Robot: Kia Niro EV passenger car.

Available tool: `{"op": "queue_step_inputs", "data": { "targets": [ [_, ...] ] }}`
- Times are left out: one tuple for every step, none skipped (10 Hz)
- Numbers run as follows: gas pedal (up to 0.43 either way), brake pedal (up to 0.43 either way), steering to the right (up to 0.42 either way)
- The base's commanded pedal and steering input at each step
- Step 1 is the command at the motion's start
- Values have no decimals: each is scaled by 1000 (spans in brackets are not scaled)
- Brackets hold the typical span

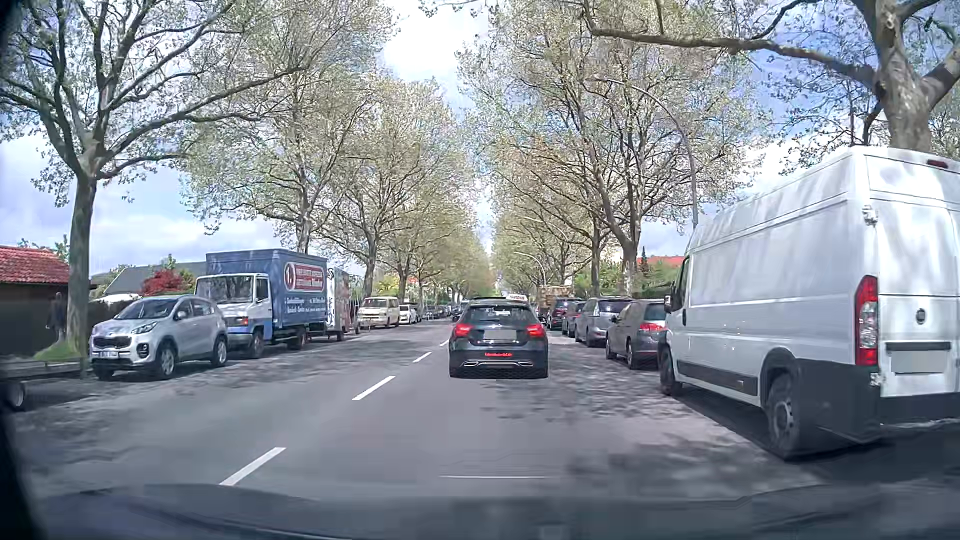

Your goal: Follow the waypoints while adhering to traffic rules and regulations

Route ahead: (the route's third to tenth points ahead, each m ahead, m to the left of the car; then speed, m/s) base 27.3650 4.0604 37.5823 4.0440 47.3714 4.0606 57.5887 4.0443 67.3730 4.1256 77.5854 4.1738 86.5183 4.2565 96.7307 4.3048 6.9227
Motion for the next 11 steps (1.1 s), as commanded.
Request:
{"op": "queue_step_inputs", "data": {
  "targets": [
    [150, 24, -10],
    [157, 24, -10],
    [157, 24, -9],
    [157, 24, -9],
    [150, 24, -5],
    [150, 24, -4],
    [150, 24, -4],
    [150, 24, -4],
    [138, 24, -4],
    [130, 24, -4],
    [110, 24, -4]
  ]
}}
